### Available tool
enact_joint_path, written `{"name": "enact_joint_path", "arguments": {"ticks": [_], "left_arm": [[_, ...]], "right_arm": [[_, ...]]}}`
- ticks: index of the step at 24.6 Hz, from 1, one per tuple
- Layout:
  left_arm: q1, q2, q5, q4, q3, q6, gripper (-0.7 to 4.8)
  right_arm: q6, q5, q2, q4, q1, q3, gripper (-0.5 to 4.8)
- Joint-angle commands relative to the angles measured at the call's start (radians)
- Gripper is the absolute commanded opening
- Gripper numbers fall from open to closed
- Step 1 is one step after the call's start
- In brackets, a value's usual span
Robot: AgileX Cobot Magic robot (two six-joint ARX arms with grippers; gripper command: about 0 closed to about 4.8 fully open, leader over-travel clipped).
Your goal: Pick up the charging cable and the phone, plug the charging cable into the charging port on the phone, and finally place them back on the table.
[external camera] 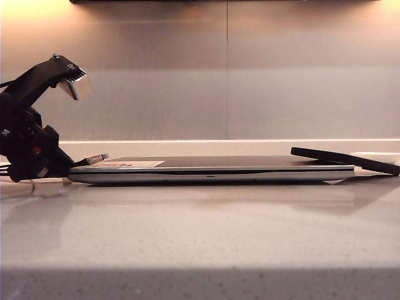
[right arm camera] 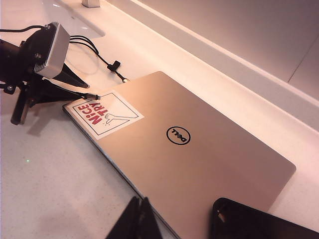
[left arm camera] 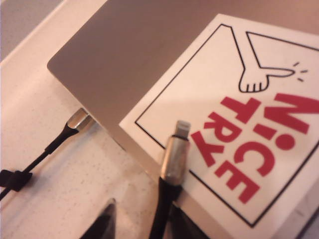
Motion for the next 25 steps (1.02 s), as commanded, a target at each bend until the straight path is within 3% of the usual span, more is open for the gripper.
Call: {"name": "enact_joint_path", "arguments": {"ticks": [1, 11, 13, 14, 17, 21, 25], "left_arm": [[-0.002, 0.016, 0.005, 0.016, 0.003, 0.0, 1.29], [-0.002, 0.042, 0.005, 0.061, 0.003, -0.016, 1.14], [-0.005, 0.043, 0.005, 0.066, 0.003, -0.032, 0.68], [-0.019, 0.044, 0.005, 0.067, 0.003, -0.059, -0.13], [-0.063, 0.044, 0.005, 0.071, 0.004, -0.064, -0.07], [-0.068, 0.038, 0.005, 0.082, 0.005, -0.17, -0.06], [-0.068, 0.006, 0.005, 0.081, 0.009, -0.195, -0.07]], "right_arm": [[0.001, 0.002, -0.001, 0.024, 0.0, 0.006, -0.02], [0.002, 0.002, -0.001, 0.024, 0.0, 0.006, -0.02], [0.001, 0.002, -0.001, 0.024, 0.0, 0.006, -0.02], [0.001, 0.003, -0.001, 0.024, 0.0, 0.006, -0.02], [0.001, 0.002, -0.001, 0.024, -0.002, 0.006, -0.02], [0.002, 0.02, -0.001, 0.024, -0.002, 0.006, -0.02], [0.001, 0.021, -0.001, 0.024, -0.002, 0.006, -0.01]]}}
